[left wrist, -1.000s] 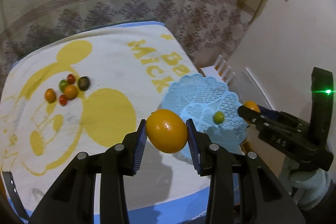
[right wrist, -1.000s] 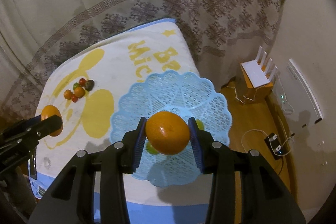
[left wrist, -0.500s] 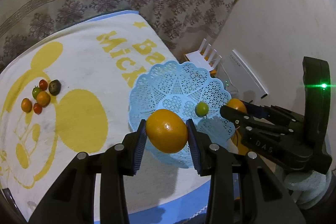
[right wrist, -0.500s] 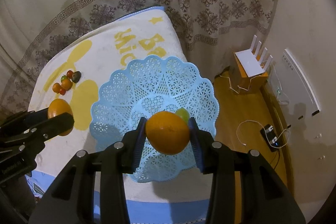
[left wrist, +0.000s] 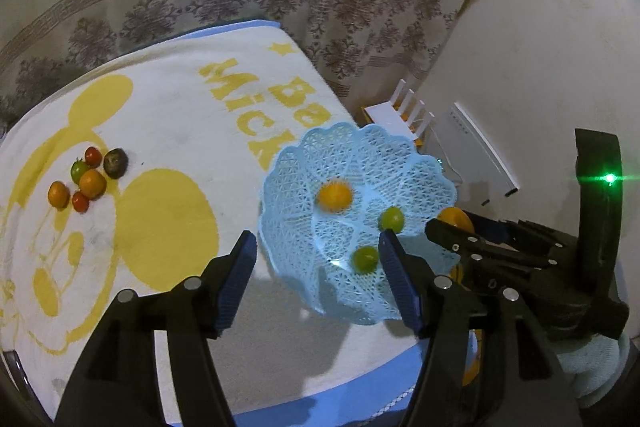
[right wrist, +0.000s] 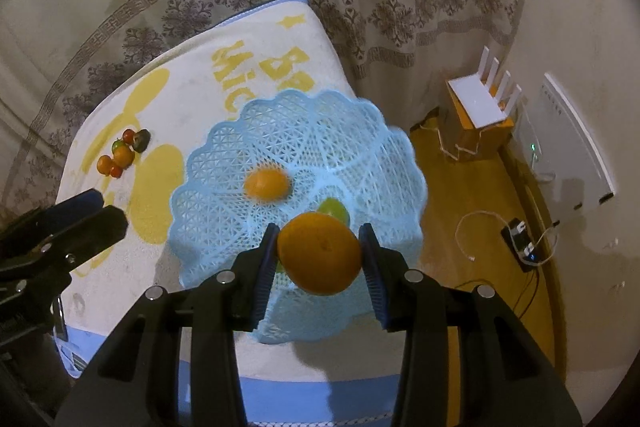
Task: Organize fruits
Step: 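Open the left tool over the basket while the right tool releases its orange tomato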
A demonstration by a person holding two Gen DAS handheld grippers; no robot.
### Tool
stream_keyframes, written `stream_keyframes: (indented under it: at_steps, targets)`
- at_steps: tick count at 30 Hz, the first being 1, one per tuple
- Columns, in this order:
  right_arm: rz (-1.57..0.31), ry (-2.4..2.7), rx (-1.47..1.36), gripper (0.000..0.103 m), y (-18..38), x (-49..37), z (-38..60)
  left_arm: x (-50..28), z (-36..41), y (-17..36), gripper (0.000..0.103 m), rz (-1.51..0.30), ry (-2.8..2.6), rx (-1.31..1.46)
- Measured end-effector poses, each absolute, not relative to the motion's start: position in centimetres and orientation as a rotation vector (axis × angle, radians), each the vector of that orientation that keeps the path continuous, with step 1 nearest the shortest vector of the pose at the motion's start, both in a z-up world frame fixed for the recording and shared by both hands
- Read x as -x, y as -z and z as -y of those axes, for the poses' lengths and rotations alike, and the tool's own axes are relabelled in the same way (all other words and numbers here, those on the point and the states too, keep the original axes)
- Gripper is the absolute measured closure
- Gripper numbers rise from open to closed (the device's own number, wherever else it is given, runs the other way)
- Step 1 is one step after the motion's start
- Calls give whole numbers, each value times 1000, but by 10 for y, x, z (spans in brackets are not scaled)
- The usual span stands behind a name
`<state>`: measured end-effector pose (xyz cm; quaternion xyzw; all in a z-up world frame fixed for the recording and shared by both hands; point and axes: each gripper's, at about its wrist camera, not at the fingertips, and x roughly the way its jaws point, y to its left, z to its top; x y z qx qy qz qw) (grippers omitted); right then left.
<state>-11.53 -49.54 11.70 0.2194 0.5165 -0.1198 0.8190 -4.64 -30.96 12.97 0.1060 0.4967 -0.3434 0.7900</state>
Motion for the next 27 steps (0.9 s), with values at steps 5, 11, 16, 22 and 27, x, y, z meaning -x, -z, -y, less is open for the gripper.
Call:
stream_keyframes:
  at_steps: [5,11,16,22,27]
  targets:
    - [-1080,255,-469,51,-121,114,493,42,298,-132,37,-1069,702,-213]
    - [-1071,239,-465,50,-125,108,486,39,288,-134,37,-1066,671,-208]
    - [-1061,241,-466,50,-127,107,483,37,280,-136,37,-1060,646,-201]
    - [-1056,252,-470,50,-127,107,480,36,271,-136,28,-1053,614,-198]
    - [-1054,252,-469,46,-127,105,476,34,262,-138,23,-1045,590,-191]
